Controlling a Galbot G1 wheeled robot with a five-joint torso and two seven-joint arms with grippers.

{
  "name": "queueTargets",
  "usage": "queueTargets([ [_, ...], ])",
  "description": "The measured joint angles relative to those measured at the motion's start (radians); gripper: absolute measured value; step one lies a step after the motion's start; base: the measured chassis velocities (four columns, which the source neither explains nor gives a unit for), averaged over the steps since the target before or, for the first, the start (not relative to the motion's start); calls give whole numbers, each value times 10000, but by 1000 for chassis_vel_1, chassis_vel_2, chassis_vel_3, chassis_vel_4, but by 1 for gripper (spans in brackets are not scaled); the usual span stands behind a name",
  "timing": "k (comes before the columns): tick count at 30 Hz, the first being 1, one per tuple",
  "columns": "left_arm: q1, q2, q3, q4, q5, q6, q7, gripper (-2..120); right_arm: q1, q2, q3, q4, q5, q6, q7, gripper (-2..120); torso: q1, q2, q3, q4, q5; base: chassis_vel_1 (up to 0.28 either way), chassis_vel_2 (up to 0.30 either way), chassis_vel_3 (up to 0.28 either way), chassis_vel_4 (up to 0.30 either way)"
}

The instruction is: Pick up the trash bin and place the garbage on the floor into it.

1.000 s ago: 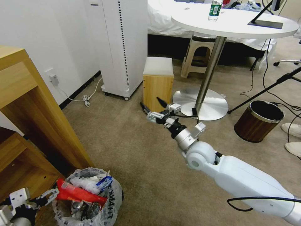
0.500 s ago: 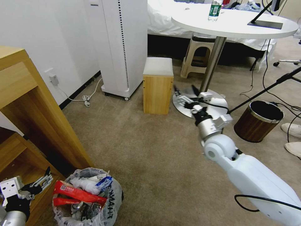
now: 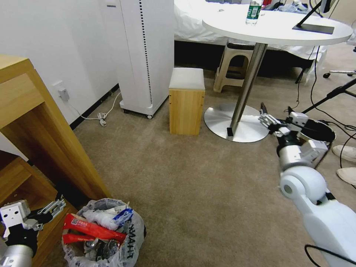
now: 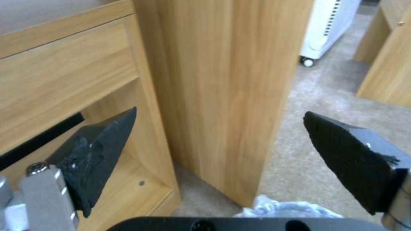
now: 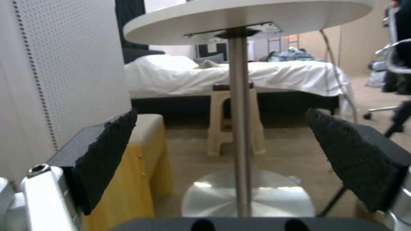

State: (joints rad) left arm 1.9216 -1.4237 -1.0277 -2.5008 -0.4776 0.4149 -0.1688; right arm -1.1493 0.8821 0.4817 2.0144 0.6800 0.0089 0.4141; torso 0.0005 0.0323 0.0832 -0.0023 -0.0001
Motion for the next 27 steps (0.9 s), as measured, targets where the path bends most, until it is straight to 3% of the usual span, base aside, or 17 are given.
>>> queueTargets([
  [13, 84, 101, 264, -16, 450, -174, 267, 100, -1640, 1169, 719, 612, -1397, 34, -259, 100, 0, 0, 0, 1, -1, 0, 0, 0, 0],
  [19, -251, -79, 444, -12, 777, -393, 354, 100, -1938, 2368, 570, 389, -2016, 265, -335, 100, 0, 0, 1, 1, 0, 0, 0, 0, 0],
  [21, -504, -214, 528, -7, 781, -393, 427, 100, -2185, 3113, 665, 382, -2315, 358, -302, 100, 1, 0, 1, 2, 1, 0, 0, 0, 0],
  [27, -1117, -549, 589, 100, 818, -385, 743, 100, -2447, 3850, 1069, 495, -2695, 482, -354, 100, 0, 0, 1, 0, -1, 0, 0, 0, 0],
])
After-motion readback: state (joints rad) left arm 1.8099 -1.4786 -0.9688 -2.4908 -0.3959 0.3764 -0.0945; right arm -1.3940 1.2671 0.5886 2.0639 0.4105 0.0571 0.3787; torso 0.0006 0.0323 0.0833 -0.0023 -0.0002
